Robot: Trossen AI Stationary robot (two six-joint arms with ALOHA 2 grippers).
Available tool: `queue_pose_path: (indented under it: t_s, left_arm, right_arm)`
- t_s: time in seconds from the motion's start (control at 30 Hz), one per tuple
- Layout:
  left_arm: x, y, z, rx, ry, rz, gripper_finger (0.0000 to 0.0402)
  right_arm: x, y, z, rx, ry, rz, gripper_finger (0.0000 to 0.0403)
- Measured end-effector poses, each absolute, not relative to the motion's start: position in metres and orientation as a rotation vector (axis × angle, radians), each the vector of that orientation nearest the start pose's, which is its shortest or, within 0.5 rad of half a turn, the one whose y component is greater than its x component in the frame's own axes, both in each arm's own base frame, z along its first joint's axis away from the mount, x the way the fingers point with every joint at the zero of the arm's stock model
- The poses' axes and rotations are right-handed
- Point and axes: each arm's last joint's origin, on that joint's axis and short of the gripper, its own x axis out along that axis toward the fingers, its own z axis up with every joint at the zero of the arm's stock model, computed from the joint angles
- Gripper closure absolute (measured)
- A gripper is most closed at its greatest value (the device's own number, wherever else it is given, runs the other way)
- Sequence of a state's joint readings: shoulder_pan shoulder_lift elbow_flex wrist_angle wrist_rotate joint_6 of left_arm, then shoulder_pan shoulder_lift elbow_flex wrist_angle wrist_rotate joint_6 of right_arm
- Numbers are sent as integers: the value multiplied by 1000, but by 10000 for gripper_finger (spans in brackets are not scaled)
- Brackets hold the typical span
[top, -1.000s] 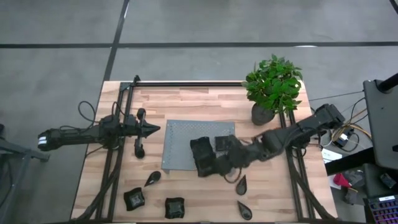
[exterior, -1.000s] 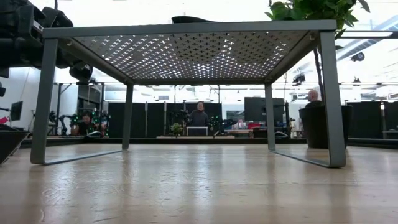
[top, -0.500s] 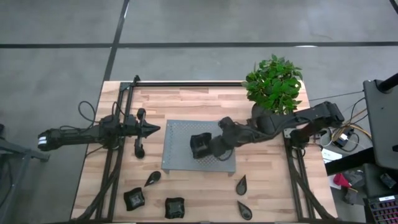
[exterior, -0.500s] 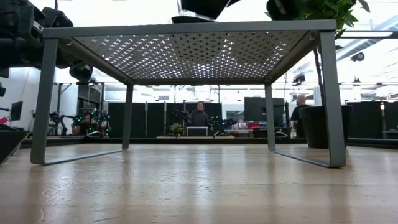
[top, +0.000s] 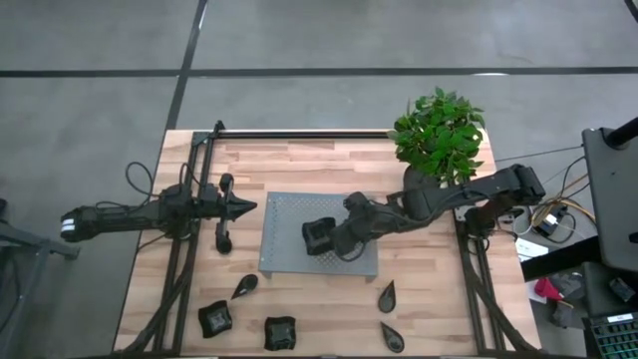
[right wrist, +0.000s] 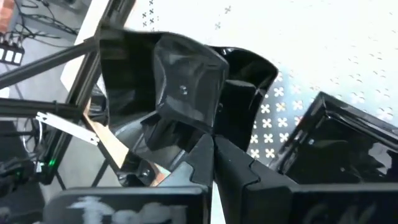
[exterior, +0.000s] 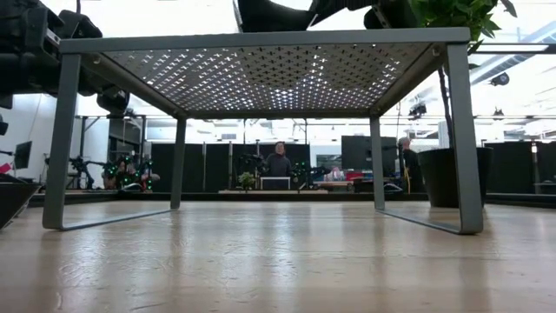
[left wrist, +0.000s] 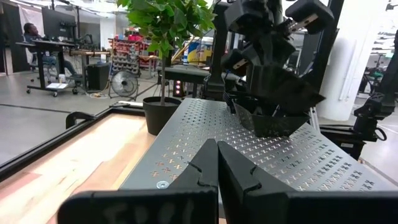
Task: Pick & Place Mini shaped plates
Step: Stack the black distorted plate on the black distorted plate on the shelf, then put the bottom left black drop-shaped plate on the shelf
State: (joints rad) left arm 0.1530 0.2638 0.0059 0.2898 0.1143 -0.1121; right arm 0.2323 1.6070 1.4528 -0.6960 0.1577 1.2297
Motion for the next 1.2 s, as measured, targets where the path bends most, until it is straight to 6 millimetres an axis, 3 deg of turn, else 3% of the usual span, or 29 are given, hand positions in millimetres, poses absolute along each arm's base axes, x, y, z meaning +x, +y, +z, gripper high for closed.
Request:
queue_pose_path:
  t_s: [0.43,0.73,0.93,1.2]
  left_arm:
    - [113,14,171,-108,-34,37,401]
    - [113,14,171,-108,-34,37,401]
    - [113,14,171,-108,-33,37,401]
    - [113,14,171,-108,-33,37,401]
  right_arm:
    - [338,75,313,962,764,-442,391]
    - [337,75,315,968,767,-434,334]
    - [330,79,337,943,740,-339,322]
    - [323,106,351,860,741,-218,321]
